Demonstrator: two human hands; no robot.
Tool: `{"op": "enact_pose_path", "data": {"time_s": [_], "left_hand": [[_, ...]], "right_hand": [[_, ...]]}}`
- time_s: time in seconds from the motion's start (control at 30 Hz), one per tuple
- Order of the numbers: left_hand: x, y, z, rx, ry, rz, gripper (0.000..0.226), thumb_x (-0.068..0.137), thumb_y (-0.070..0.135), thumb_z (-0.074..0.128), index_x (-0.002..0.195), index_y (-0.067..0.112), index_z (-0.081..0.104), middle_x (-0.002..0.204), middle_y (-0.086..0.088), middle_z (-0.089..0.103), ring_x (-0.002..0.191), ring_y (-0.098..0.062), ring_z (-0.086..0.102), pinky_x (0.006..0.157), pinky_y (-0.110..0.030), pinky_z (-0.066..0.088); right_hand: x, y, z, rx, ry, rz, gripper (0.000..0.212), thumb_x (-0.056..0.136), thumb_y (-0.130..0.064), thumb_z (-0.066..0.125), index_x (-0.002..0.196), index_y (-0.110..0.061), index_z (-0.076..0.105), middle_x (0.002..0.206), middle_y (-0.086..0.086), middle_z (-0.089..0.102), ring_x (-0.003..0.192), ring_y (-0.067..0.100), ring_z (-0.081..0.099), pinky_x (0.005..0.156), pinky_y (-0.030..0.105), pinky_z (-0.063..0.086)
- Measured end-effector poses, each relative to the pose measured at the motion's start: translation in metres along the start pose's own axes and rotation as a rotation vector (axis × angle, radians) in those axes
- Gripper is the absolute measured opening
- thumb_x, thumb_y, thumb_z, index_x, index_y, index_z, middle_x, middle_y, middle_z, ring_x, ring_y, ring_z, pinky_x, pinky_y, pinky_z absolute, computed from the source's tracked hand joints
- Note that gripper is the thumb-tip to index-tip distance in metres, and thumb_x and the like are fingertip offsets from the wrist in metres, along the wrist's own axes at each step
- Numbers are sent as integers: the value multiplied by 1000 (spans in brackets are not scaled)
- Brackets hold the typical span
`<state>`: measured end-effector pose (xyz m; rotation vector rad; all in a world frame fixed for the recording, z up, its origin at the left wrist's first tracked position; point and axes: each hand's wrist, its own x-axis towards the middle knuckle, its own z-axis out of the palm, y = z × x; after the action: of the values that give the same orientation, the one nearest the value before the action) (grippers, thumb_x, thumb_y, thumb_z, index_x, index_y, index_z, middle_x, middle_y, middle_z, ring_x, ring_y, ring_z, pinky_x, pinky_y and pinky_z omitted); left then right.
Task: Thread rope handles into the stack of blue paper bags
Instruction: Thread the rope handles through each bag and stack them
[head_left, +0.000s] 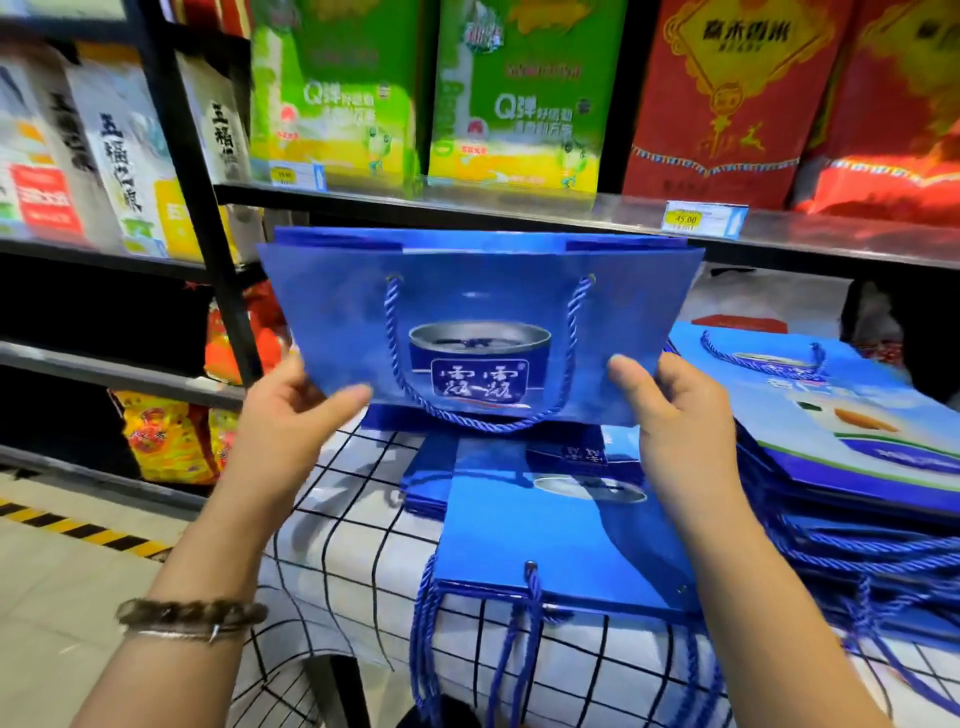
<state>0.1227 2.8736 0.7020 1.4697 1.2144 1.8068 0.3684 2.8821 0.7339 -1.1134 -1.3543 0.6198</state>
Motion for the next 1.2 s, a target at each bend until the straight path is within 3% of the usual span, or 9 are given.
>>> {"op": "enact_pose_path", "data": {"time_s": [0.13, 0.2, 0.47, 0.57, 0.77, 0.87, 1.0, 1.1, 1.2], "left_hand": [[10, -8, 3, 82, 14, -38, 29, 81, -9, 59, 77, 20, 59, 60, 24, 66, 58, 7, 59, 63, -16, 49], [23, 6, 4, 34, 75, 62, 31, 83, -8, 57, 73, 21, 55, 57, 22, 63, 57, 5, 53, 65, -22, 47], [78, 97, 27, -44, 48, 269, 17, 79, 23, 59, 96, 21, 60, 80, 22, 68, 76, 2, 62, 73, -20, 50], [93, 120, 48, 46, -63, 237, 6, 87, 16, 60, 88, 22, 60, 56, 26, 63, 54, 11, 56, 56, -12, 48], [104, 130, 129, -29, -306, -4, 19, 89, 15, 59, 75, 3, 60, 41, 9, 56, 36, 3, 48, 44, -13, 39], [98, 115, 184, -167, -502, -190, 12, 89, 13, 57, 88, 3, 65, 64, 2, 69, 66, -15, 64, 69, -27, 51], [86, 84, 249, -213, -551, -469, 12, 85, 2, 59, 74, 9, 61, 59, -4, 64, 48, -14, 56, 46, -18, 47], [72, 56, 281, -174, -519, -557, 13, 78, -3, 61, 69, 7, 60, 60, -8, 58, 51, -19, 44, 48, -21, 35], [66, 16, 298, -49, -455, -542, 26, 78, 0, 63, 56, 8, 53, 57, -10, 56, 54, -21, 46, 53, -26, 38]], "right_hand": [[2, -16, 3, 259, -8, -40, 44, 71, -41, 63, 77, 2, 58, 72, 22, 57, 71, 10, 44, 66, 25, 38], [7, -28, -2, 293, -72, -82, 5, 78, -18, 66, 78, -15, 62, 68, 0, 67, 65, 0, 52, 62, 12, 41], [46, -66, -23, 86, 24, -168, 12, 79, -4, 66, 79, -15, 62, 75, -5, 65, 58, -7, 54, 59, 13, 48], [60, -91, -55, -23, 5, -147, 15, 77, -5, 68, 72, -18, 62, 68, -8, 65, 53, -3, 55, 53, 16, 48], [79, -122, -146, -80, -73, 44, 12, 67, -11, 67, 78, -6, 69, 61, 3, 70, 48, 19, 64, 56, 38, 56], [94, -106, -184, -212, -2, 167, 24, 67, -10, 70, 89, -4, 68, 81, 18, 70, 70, 32, 65, 78, 53, 52], [120, -49, -229, -322, 103, 333, 52, 54, -22, 81, 96, 4, 65, 70, 21, 64, 60, 25, 61, 63, 37, 53], [132, -1, -241, -352, 195, 458, 28, 73, -2, 70, 98, 9, 64, 47, 8, 63, 34, 14, 55, 43, 22, 50], [143, 43, -239, -541, 212, 536, 37, 74, -8, 73, 97, 18, 62, 78, 24, 65, 59, 18, 56, 63, 29, 43]]}}
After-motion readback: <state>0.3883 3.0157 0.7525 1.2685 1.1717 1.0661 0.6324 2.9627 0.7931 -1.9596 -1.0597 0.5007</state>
